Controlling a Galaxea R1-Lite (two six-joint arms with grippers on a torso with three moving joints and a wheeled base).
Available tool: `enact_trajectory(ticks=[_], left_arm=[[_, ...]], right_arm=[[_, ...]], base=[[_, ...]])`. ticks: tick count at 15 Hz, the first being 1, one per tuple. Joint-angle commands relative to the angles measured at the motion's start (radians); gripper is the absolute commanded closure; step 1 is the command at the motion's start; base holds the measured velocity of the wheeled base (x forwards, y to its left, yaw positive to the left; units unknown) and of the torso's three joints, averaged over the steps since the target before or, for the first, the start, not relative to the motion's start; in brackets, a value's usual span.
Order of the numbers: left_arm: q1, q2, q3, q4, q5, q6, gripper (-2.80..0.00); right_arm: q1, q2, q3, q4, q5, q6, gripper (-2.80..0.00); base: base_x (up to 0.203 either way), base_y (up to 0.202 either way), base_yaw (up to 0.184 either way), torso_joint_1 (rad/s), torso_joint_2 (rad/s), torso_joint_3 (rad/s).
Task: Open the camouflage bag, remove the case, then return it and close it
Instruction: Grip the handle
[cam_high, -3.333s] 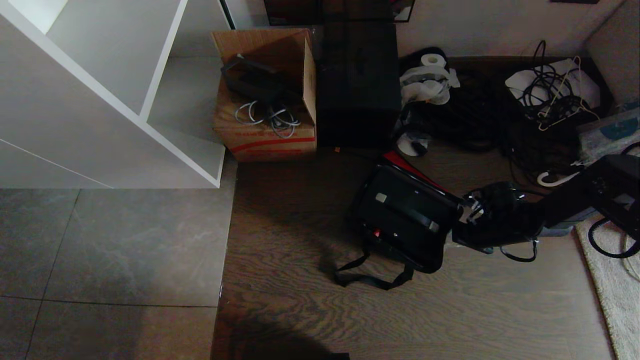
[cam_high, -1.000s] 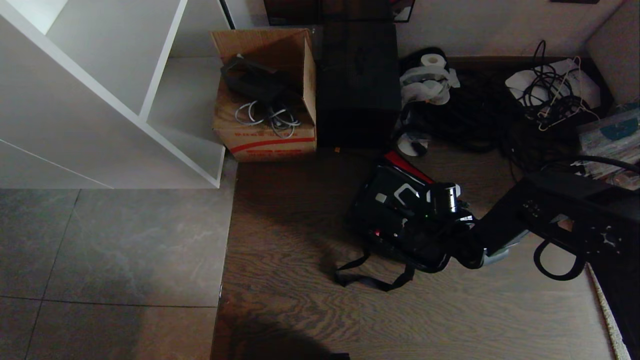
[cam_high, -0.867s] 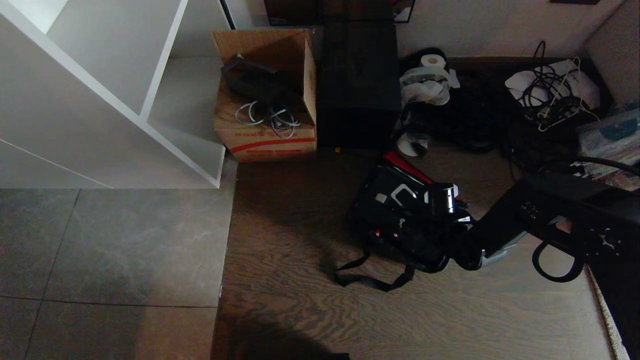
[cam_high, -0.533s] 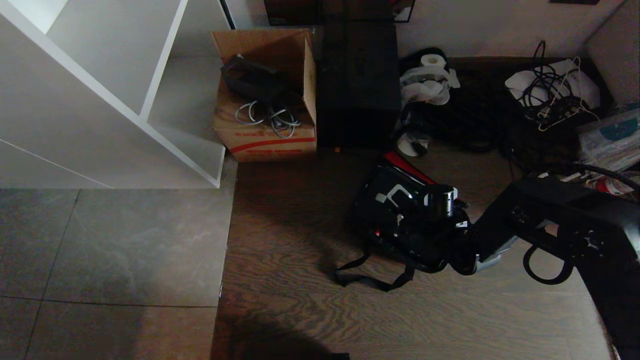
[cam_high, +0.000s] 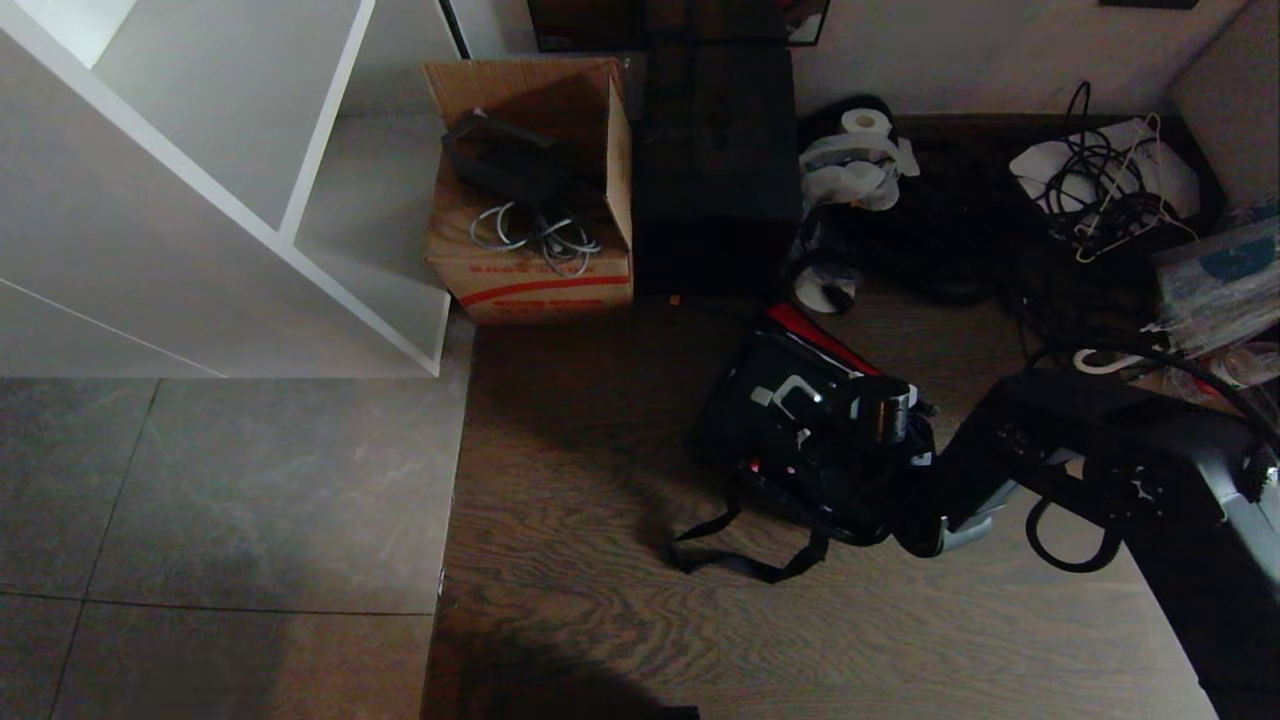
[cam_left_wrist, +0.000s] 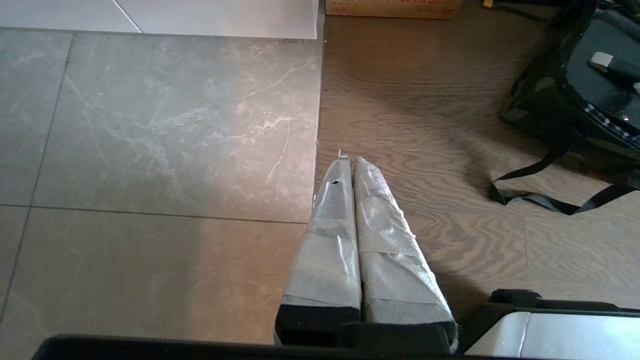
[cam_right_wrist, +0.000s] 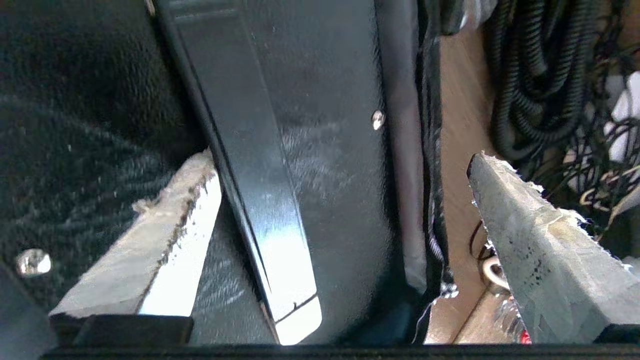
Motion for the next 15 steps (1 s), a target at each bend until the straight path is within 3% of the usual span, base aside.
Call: enact_trajectory(ticks=[1,4,15], left_arm=[[0.000,0.000,-0.001,0.000,0.000,0.000,0.00],[0.000,0.000,0.000,0.000,0.000,0.000,0.00],[0.000,0.000,0.000,0.000,0.000,0.000,0.00]], right_arm=[[-0.013,0.023,-0.028,-0.020,-0.002,-0.009,-2.80],[-0.037,0.015,-0.075,-0.018,0.000,-0.043,-2.80],[-0.056,0.008,-0.162,0.017,-0.003,-0.045,-2.80]], base=[[0.000,0.000,0.000,0.000,0.00,0.000],[0.000,0.000,0.000,0.000,0.00,0.000],[0.000,0.000,0.000,0.000,0.00,0.000]])
